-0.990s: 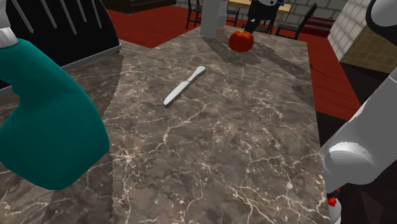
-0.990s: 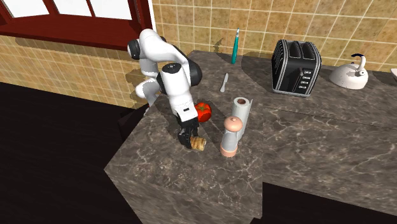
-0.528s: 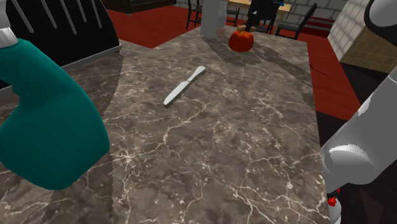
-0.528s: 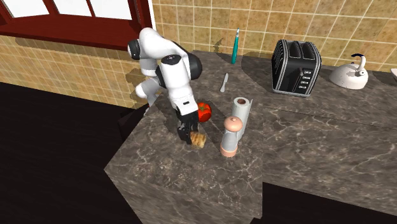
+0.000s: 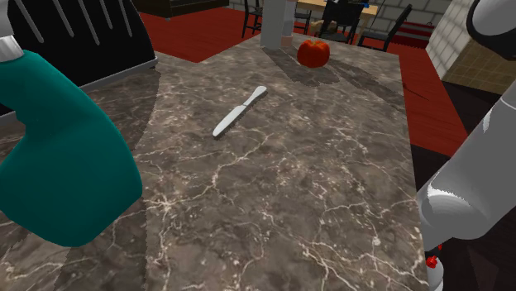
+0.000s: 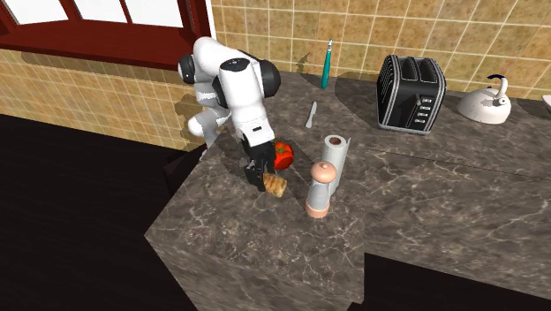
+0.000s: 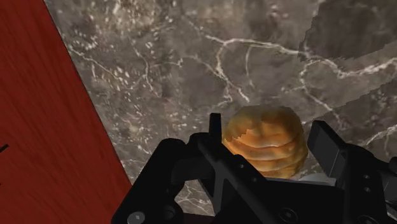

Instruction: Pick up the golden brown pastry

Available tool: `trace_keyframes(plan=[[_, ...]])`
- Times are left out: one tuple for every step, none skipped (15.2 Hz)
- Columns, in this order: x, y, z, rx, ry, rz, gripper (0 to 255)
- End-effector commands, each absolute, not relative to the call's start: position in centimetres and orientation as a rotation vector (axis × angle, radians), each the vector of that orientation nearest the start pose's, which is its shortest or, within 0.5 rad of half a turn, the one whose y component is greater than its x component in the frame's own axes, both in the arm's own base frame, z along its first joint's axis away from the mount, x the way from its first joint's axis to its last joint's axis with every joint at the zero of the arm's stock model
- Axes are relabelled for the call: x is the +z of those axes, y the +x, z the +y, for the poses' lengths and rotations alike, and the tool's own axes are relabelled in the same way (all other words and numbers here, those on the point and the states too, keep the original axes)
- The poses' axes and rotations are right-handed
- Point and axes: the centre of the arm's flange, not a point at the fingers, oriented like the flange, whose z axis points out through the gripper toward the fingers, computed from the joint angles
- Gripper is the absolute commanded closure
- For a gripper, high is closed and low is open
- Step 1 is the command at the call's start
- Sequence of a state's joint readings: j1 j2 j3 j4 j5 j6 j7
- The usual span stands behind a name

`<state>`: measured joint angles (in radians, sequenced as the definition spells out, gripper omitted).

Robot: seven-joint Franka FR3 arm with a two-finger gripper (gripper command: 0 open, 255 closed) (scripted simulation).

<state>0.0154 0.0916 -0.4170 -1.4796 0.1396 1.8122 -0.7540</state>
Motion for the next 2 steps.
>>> trace_keyframes(plan=[[65.02, 56.55, -21.39, -0.42, -3.117, -0.539, 255], [65.02, 56.56, -21.39, -0.42, -3.117, -0.539, 255]])
